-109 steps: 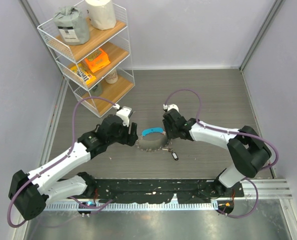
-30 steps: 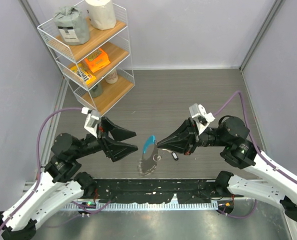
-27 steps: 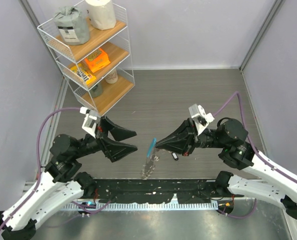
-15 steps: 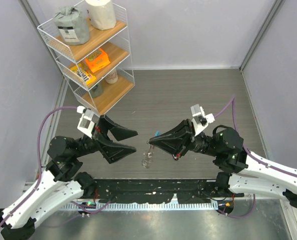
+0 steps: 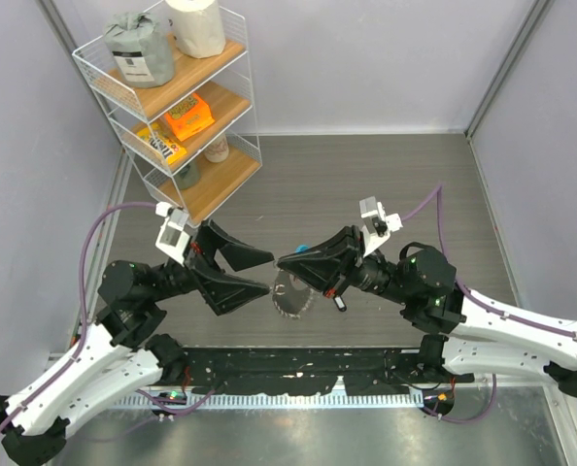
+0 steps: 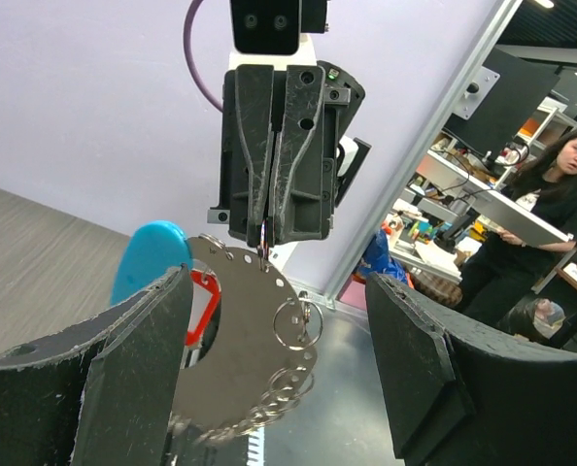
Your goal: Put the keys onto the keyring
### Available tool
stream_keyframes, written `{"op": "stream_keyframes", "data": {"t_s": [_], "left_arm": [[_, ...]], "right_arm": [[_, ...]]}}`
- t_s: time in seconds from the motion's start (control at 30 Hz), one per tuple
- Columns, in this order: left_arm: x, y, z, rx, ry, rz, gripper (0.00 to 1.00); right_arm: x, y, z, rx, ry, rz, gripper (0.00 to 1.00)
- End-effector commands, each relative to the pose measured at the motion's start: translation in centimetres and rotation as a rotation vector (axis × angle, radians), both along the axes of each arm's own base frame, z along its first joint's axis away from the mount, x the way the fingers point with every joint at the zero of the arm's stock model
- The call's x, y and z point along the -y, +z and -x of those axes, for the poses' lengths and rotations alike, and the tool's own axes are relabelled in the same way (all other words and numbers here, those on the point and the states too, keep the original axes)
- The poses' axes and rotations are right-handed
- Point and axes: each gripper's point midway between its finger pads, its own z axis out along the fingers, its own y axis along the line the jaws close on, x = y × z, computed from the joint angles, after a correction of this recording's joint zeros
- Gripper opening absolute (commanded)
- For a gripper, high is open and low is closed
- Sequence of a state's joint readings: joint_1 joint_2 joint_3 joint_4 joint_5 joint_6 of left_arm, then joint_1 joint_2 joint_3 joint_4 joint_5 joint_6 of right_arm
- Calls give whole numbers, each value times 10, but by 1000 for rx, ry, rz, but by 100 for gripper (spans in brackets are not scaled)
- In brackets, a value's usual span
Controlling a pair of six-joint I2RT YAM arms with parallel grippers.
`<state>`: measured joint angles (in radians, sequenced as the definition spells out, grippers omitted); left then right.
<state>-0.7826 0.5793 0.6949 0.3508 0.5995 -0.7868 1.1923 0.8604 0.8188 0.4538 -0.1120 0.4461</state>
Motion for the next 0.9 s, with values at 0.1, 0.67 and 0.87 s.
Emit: {"op": "stream_keyframes", "data": {"t_s": [0.1, 0.67, 0.87], "left_arm": [[-1, 21, 7, 44, -26, 48, 78], [0, 27, 2, 51, -1, 50, 73], [2, 26, 0, 48, -3, 43, 55]], "right_arm": [[14, 47, 8, 30, 2, -132, 6], [-2, 39, 17, 12, 68, -81, 6], [-3, 40, 20, 3, 83, -87, 6]]}}
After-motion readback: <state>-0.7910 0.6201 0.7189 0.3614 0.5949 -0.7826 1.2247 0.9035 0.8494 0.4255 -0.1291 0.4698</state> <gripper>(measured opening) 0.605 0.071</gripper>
